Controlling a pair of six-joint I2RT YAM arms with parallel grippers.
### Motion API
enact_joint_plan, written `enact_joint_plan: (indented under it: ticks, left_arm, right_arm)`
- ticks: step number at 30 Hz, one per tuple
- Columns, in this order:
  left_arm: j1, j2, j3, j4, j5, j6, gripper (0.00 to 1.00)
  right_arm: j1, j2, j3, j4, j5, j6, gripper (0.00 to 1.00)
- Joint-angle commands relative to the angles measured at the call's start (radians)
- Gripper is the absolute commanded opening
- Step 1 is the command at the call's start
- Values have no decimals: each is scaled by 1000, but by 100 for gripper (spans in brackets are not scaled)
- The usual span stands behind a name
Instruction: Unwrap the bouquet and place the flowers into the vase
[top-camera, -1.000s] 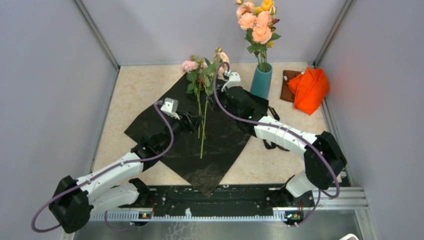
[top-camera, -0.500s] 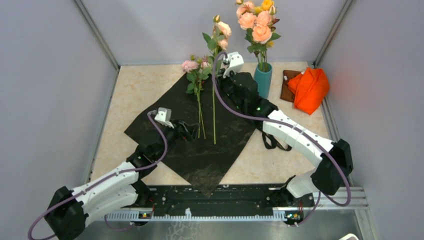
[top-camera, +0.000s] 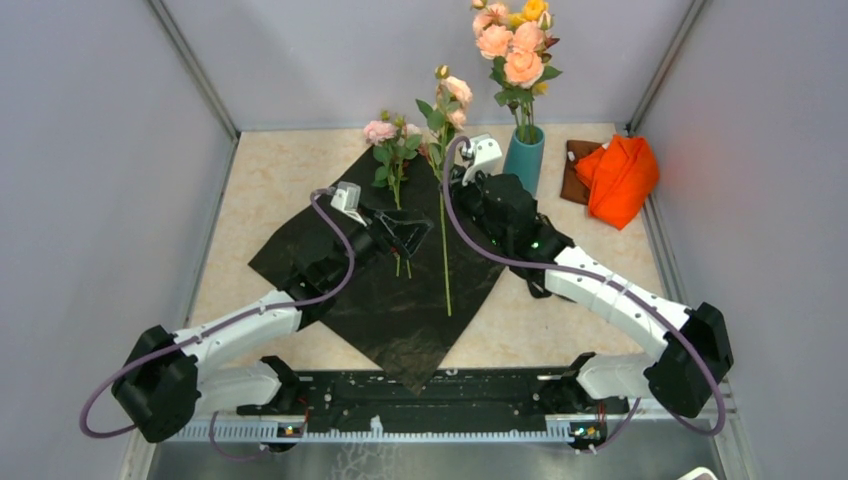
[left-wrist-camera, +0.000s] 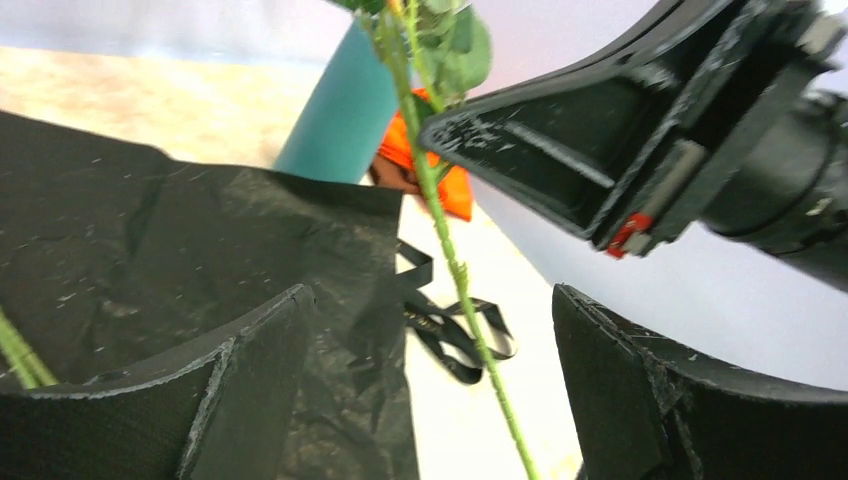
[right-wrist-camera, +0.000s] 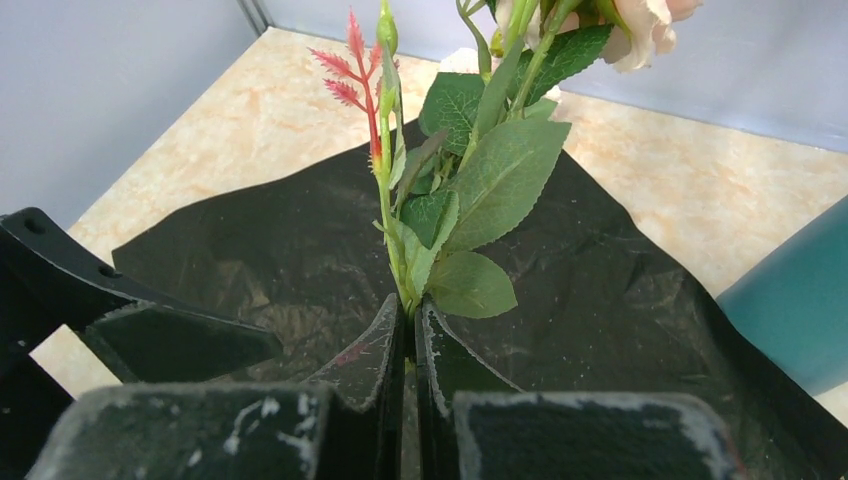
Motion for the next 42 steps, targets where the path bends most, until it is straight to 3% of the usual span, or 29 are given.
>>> enact_joint_plan:
  ticks: [1,9,15,19,22,30,34,39,42]
  left_arm:
    - [-4,4,37,95,96,-76,92]
    - [-8,94,9,238,287,-228,80]
    - [-12,162,0,302,303,-262,65]
    - [-11,199,23,316,322,-262,62]
    - [-12,220,30,331,334,-266,52]
    - [-12,248,51,343,332,-267,42]
    - [-12,259,80,330,339,-262,28]
    - [-13,271,91,337,377,-233,0]
    - [-15,275,84,335,387,-210,0]
  right_arm:
    - [6,-64,0,63,9,-11,0]
    - [5,-78,12,59,9,-18,0]
    - [7,-99,7,57,-11,-6,0]
    - [6,-103,0,56,-10,-1,0]
    - [6,-104,0,55,-11,1,0]
    - [6,-105,-4,55,-17,5,0]
    - [6,-110,-10,56,-16,7,0]
    - [6,-119,-22,53,-14,8,0]
    - [6,-124,-21,44,-10,6,0]
